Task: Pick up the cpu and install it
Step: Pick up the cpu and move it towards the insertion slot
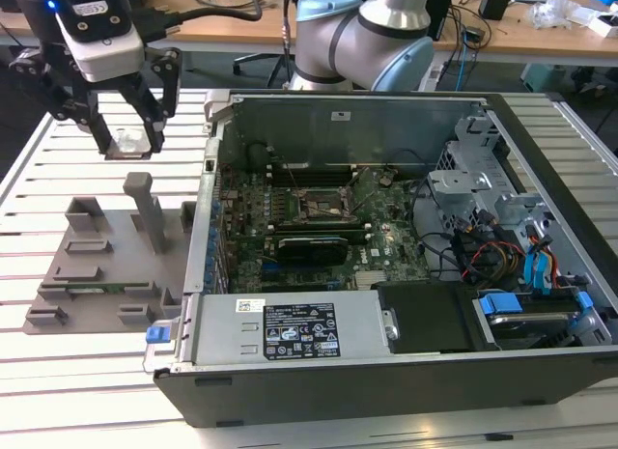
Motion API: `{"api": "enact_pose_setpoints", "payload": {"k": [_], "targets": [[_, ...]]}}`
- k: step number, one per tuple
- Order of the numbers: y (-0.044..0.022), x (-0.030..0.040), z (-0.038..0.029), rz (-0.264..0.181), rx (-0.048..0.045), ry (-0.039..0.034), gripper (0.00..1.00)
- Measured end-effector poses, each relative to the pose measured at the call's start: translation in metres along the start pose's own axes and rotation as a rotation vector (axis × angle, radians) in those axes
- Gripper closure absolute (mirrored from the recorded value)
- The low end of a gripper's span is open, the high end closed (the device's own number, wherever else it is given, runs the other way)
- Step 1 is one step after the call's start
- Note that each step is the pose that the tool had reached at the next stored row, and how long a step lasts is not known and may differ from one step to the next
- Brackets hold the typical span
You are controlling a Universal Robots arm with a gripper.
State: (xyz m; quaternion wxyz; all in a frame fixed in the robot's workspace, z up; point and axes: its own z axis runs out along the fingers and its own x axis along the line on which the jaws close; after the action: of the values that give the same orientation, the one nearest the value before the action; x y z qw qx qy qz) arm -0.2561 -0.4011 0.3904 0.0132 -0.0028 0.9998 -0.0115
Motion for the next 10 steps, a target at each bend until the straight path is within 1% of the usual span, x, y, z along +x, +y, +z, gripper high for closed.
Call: {"api": "enact_pose_setpoints", "payload": {"k": [1, 3, 5, 6, 8, 10], "targets": [[0.0002, -0.0015, 0.0001, 0.0, 0.0001, 0.0, 0.45], [0.0009, -0.0066, 0.0001, 0.0, 0.0005, 0.0001, 0.45], [0.0014, -0.0097, 0.0002, 0.0, 0.0007, 0.0001, 0.45], [0.0022, -0.0141, 0.0003, 0.0, 0.0012, 0.0, 0.45], [0.0028, -0.0175, 0.0004, 0.0, 0.0015, 0.0, 0.45], [0.0039, -0.0227, 0.0005, 0.0, 0.0019, 0.0, 0.45]]}}
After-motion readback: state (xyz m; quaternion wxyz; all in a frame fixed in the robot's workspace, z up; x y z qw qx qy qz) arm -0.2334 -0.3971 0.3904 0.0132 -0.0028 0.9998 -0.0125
